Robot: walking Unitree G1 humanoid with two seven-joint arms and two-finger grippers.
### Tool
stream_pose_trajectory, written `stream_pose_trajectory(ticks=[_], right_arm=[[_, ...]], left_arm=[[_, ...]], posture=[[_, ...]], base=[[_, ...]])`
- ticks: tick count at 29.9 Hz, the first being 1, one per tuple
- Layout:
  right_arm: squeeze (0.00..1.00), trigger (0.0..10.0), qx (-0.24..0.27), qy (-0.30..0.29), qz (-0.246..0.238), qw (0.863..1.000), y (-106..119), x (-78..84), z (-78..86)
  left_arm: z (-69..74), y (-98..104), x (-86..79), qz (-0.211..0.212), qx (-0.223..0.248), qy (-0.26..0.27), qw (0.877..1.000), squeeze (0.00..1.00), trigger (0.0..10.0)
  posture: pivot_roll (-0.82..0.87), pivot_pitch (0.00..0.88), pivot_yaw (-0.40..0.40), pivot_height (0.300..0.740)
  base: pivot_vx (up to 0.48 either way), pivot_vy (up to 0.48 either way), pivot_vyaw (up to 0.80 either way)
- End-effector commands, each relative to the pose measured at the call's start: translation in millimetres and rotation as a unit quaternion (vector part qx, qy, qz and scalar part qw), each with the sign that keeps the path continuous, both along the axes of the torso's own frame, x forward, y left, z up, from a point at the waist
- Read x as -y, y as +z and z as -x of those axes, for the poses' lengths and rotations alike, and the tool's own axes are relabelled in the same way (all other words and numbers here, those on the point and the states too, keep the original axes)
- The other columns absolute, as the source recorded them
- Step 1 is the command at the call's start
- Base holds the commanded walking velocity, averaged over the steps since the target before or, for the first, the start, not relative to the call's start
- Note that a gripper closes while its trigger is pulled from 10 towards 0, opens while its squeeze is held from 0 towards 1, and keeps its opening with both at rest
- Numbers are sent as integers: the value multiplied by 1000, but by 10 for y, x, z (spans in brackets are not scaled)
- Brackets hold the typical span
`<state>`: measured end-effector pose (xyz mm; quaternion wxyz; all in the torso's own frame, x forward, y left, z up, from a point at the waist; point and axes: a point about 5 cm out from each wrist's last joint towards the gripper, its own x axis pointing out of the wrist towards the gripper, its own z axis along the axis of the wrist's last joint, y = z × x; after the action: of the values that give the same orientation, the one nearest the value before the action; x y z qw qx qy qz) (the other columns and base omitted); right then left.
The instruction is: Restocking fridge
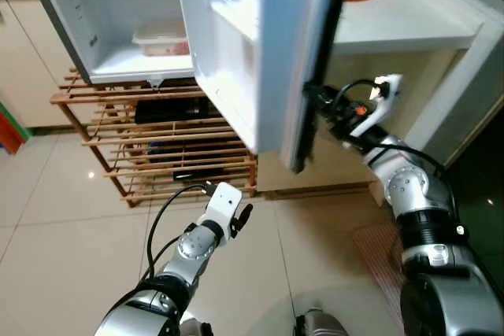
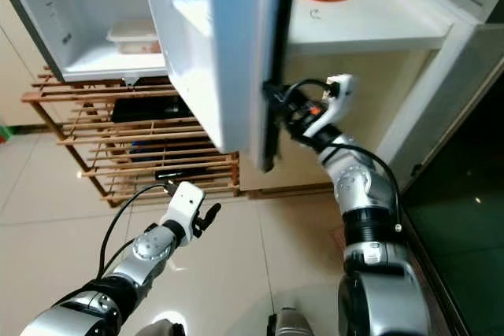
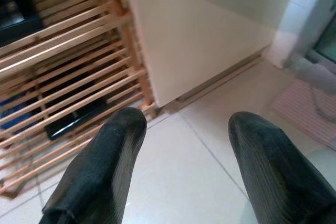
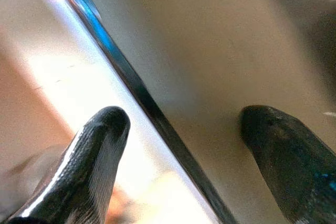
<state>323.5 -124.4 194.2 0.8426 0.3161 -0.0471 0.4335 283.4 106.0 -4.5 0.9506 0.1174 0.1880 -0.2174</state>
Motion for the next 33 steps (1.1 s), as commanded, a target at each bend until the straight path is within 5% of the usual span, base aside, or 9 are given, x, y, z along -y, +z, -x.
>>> stream_pose_trajectory(ticks=[1, 6, 16, 19, 20, 22, 24, 25, 33], right_arm=[[0, 10000, 25, 50, -17, 998, 169, -78, 136], [0, 10000, -2, 68, 0, 998, 44, 79, 446], [0, 10000, -53, -82, 62, 993, -145, 309, 377], [0, 10000, -64, -208, 145, 965, -288, 462, 219], [0, 10000, -53, -349, 270, 896, -436, 709, 116], [0, 10000, -36, -405, 312, 859, -478, 824, 118], [0, 10000, -33, -418, 314, 852, -488, 852, 129], [0, 10000, -34, -462, 337, 820, -572, 927, 178], [0, 10000, -28, -510, 351, 785, -837, 921, 316]], left_arm=[[20, -32, -28, -4, -13, -2, 1000, 0, 10000], [131, -159, -55, -15, -56, -13, 998, 0, 10000], [200, -241, 87, -17, -91, 4, 996, 0, 10000], [119, -153, 183, -6, -65, 13, 998, 0, 10000], [1, -4, 290, 16, -20, 29, 999, 0, 10000], [-107, 116, 245, 37, 11, 46, 998, 0, 10000], [-157, 167, 185, 46, 23, 53, 997, 0, 10000], [-373, 464, 56, 77, 90, 73, 990, 0, 10000], [-595, 1128, 114, 151, 223, 80, 960, 0, 10000]], posture=[[-88, 0, 8, 703], [-102, 0, 9, 703], [-113, 0, 13, 703], [-111, 0, 13, 703], [-106, 0, 11, 703], [-100, 0, 11, 703], [-99, 0, 10, 703], [-95, 0, 2, 703], [-93, 0, -6, 703]], base=[[0, 0, 0], [0, 0, 0], [0, 0, 0], [0, 0, 0], [0, 0, 0], [0, 0, 0], [0, 0, 0], [0, 0, 0], [0, 0, 0]])
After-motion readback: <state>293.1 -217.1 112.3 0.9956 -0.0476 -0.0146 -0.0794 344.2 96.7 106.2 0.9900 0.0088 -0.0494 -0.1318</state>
